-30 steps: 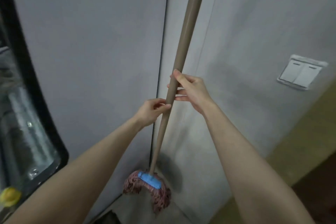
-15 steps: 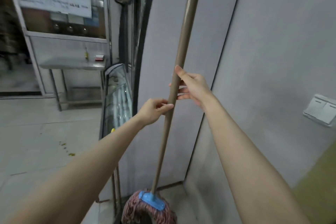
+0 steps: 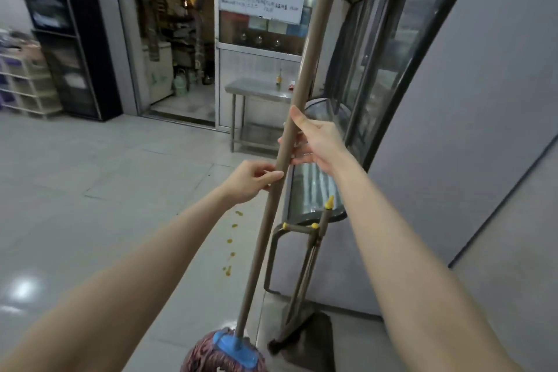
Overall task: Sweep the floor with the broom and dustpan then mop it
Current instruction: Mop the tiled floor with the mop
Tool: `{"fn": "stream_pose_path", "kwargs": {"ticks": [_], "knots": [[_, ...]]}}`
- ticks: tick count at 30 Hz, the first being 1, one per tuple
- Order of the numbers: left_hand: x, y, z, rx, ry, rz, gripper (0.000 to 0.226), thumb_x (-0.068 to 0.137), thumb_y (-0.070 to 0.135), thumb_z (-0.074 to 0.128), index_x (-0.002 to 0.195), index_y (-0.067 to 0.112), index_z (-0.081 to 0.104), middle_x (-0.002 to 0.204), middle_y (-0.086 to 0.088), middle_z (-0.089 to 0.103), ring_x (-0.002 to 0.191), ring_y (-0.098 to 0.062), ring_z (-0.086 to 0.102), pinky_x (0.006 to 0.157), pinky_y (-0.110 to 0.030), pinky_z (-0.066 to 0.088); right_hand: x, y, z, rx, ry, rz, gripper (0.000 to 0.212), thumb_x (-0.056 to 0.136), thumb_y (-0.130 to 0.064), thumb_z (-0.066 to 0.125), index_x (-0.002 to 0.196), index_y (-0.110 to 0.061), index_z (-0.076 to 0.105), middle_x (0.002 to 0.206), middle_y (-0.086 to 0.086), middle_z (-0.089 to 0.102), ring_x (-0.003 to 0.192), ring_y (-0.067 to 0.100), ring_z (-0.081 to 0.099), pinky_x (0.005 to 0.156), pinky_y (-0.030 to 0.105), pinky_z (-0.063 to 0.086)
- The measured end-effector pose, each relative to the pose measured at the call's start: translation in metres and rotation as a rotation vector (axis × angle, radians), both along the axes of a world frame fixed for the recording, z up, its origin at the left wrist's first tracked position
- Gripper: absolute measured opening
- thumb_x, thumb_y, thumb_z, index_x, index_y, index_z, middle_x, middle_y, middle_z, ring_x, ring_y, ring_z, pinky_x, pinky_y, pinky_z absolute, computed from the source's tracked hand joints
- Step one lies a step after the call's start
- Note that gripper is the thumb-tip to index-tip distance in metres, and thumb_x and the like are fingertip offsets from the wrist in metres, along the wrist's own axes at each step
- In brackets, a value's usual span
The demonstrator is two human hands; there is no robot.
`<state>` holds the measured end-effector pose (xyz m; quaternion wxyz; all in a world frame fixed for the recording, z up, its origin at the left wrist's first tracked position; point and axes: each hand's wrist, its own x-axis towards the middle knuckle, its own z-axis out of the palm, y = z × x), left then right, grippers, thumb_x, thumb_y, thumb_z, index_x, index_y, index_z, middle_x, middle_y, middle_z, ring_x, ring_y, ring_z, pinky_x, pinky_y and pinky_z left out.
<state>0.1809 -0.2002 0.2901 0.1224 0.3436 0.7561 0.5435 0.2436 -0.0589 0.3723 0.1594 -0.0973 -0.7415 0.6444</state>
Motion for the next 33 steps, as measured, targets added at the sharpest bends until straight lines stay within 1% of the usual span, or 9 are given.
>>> {"fn": "stream_pose_path", "kwargs": {"ticks": [3,6,10,13,19,25,28,31,33], "knots": [[-0.038,-0.060,-0.018,-0.028,-0.015,0.070,0.015,0.094,0.018,0.058,0.096,0.006,0.067,0.085,-0.006,0.067,0.074,-0.010,0.064,0.060,-0.009,0.045,-0.049,-0.057,-0.019,-0.011,-0.027,0.066,0.041,0.088,-0.047,0.062,0.092,-0.006,0.066,0.096,0.024,0.071,0.076,0.032,0.070,0.068,0.046,0.060],[-0.082,-0.118,-0.038,-0.039,-0.025,0.128,0.018,0.094,0.012,0.057,0.097,-0.003,0.066,0.083,-0.010,0.063,0.066,-0.006,0.061,0.055,-0.006,0.042,-0.102,-0.114,-0.039,-0.025,-0.056,0.117,0.042,0.087,-0.047,0.062,0.094,-0.006,0.066,0.100,0.026,0.068,0.078,0.033,0.068,0.070,0.046,0.059],[-0.148,-0.185,-0.062,-0.063,-0.057,0.190,0.018,0.093,0.018,0.059,0.094,0.001,0.066,0.081,-0.007,0.063,0.076,-0.017,0.061,0.055,-0.006,0.040,-0.170,-0.180,-0.059,-0.059,-0.095,0.155,0.040,0.089,-0.043,0.062,0.097,-0.003,0.065,0.092,0.019,0.065,0.076,0.032,0.066,0.069,0.043,0.059],[-0.200,-0.221,-0.079,-0.070,-0.081,0.229,0.019,0.093,0.021,0.060,0.095,0.004,0.067,0.081,-0.004,0.063,0.079,-0.016,0.060,0.056,-0.007,0.040,-0.220,-0.217,-0.071,-0.083,-0.110,0.181,0.038,0.090,-0.039,0.062,0.099,-0.002,0.065,0.090,0.018,0.062,0.079,0.032,0.063,0.077,0.048,0.057],[-0.277,-0.260,-0.092,-0.103,-0.045,0.297,0.018,0.093,0.026,0.058,0.095,0.012,0.068,0.080,-0.009,0.064,0.075,-0.016,0.057,0.066,-0.025,0.042,-0.307,-0.254,-0.089,-0.094,-0.113,0.228,0.035,0.090,-0.039,0.062,0.096,-0.005,0.065,0.093,0.018,0.063,0.082,0.032,0.065,0.082,0.048,0.056],[-0.360,-0.280,-0.103,-0.104,-0.022,0.342,0.009,0.094,0.022,0.058,0.097,0.017,0.066,0.082,-0.003,0.063,0.076,-0.014,0.055,0.073,-0.028,0.043,-0.397,-0.273,-0.103,-0.105,-0.109,0.305,0.028,0.091,-0.037,0.061,0.092,-0.010,0.067,0.098,0.016,0.064,0.082,0.028,0.065,0.070,0.034,0.058],[-0.411,-0.280,-0.105,-0.118,-0.033,0.380,0.019,0.094,0.021,0.058,0.108,0.011,0.066,0.092,-0.005,0.067,0.086,-0.016,0.061,0.079,-0.025,0.046,-0.451,-0.275,-0.107,-0.108,-0.109,0.337,0.025,0.092,-0.036,0.061,0.091,-0.011,0.067,0.099,0.015,0.065,0.083,0.027,0.064,0.068,0.031,0.057],[-0.461,-0.278,-0.107,-0.156,-0.054,0.393,0.023,0.094,0.021,0.058,0.111,0.007,0.066,0.099,-0.008,0.068,0.096,-0.021,0.064,0.090,-0.033,0.047,-0.501,-0.272,-0.112,-0.122,-0.120,0.357,0.024,0.092,-0.035,0.061,0.090,-0.012,0.067,0.099,0.015,0.065,0.086,0.027,0.064,0.078,0.037,0.056],[-0.492,-0.276,-0.112,-0.166,-0.053,0.405,0.023,0.094,0.020,0.058,0.111,0.006,0.066,0.098,-0.007,0.068,0.096,-0.022,0.064,0.091,-0.034,0.048,-0.532,-0.271,-0.117,-0.126,-0.134,0.374,0.025,0.091,-0.037,0.061,0.090,-0.013,0.067,0.099,0.013,0.065,0.087,0.027,0.063,0.087,0.042,0.054]]}}
